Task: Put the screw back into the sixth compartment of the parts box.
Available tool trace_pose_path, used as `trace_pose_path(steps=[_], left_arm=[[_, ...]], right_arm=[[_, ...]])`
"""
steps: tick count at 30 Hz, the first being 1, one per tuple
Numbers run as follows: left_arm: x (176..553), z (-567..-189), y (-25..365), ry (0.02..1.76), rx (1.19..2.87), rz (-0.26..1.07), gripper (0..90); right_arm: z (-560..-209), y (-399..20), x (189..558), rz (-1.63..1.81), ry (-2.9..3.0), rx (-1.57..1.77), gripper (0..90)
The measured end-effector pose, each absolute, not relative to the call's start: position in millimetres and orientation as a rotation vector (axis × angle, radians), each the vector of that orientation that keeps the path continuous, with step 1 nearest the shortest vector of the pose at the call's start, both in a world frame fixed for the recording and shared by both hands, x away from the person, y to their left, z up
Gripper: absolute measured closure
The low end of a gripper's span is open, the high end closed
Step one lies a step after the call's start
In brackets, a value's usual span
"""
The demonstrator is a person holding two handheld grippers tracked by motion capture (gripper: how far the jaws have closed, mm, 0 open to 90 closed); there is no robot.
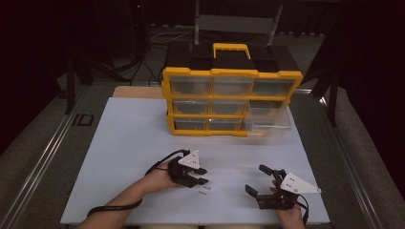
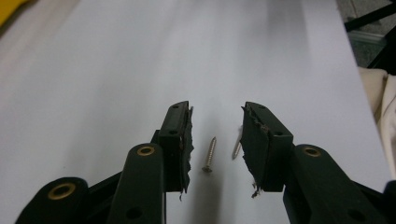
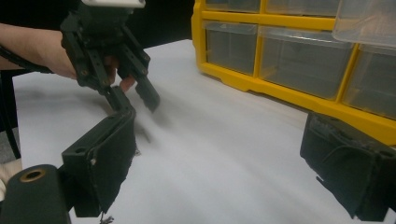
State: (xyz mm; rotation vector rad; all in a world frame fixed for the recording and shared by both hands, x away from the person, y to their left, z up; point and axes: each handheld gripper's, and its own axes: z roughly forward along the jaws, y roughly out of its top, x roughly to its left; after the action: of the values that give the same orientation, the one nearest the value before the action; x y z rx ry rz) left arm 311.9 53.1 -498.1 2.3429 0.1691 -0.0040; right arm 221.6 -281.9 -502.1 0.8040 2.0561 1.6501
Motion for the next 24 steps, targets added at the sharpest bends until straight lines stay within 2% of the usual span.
trace_pose_path(steps=[5,18,24], left_arm=[[312.7,-503.7,49.7,0.163,2.376,-0.012,69.6],[315.1,-513.2,44.0,0.155,2.438,-0.021,78.6],[316.8,-513.5,42.8,0.173,2.441,-0.041,87.3]], right_arm=[[-501.7,-282.1,221.2,1.652,2.054,0.806,10.5],[-501.4,-282.3,221.0,1.653,2.055,0.804,10.5],[-501.6,-282.2,221.1,1.653,2.056,0.806,10.5]])
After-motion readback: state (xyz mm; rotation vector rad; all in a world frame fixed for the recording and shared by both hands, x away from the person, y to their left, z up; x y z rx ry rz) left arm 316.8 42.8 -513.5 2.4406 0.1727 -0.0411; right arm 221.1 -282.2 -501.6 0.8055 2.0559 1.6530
